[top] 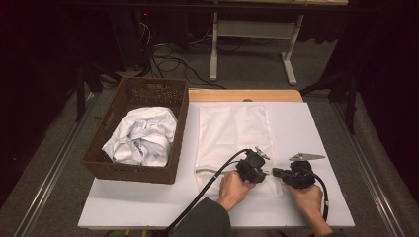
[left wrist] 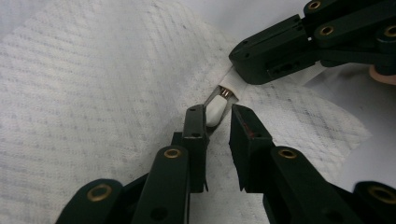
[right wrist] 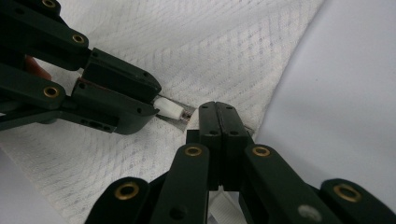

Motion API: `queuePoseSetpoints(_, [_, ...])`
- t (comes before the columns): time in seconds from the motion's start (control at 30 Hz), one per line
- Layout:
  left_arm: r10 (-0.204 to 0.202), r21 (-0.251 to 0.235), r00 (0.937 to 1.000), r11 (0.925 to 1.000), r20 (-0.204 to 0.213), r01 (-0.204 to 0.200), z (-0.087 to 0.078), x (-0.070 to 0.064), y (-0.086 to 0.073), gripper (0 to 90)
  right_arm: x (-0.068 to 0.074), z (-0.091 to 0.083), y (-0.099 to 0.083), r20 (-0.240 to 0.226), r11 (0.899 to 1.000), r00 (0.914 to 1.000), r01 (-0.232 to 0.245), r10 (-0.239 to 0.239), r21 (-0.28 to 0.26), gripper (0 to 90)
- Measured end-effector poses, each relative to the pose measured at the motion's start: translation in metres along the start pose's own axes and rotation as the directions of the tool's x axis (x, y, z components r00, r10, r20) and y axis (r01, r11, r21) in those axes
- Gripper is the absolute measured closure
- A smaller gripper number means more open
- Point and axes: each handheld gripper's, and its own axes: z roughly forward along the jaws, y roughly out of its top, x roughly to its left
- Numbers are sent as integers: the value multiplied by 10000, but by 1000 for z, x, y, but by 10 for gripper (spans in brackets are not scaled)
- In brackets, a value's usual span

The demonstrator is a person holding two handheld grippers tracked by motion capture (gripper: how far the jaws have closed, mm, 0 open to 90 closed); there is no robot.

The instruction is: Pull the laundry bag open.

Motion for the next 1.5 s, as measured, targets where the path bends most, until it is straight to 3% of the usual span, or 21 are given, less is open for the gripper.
queuePoseSetpoints(0.5, [97,-33,9995,9999,306,-96,6,-6,5,809,0,0,0,25,10000,10000,29,-29,9,900])
queuePoseSetpoints(0.67, [185,-75,9996,9998,-211,-187,1,-4,6,768,0,0,0,24,10000,10000,35,-35,7,900])
queuePoseSetpoints(0.93, [100,179,9988,9998,-476,-92,4,-1,5,685,1,0,0,41,10000,10000,4,-4,15,900])
queuePoseSetpoints(1.17, [-45,26,9995,10000,-297,46,6,0,5,696,0,0,0,2,10000,10000,-23,23,28,900])
queuePoseSetpoints(1.33, [50,49,9996,10000,-288,-48,5,-1,5,728,1,0,0,28,10000,10000,31,-31,22,900])
queuePoseSetpoints(1.5, [127,40,9999,9999,-7,-127,6,-4,5,768,1,1,0,36,10000,10000,43,-43,23,900])
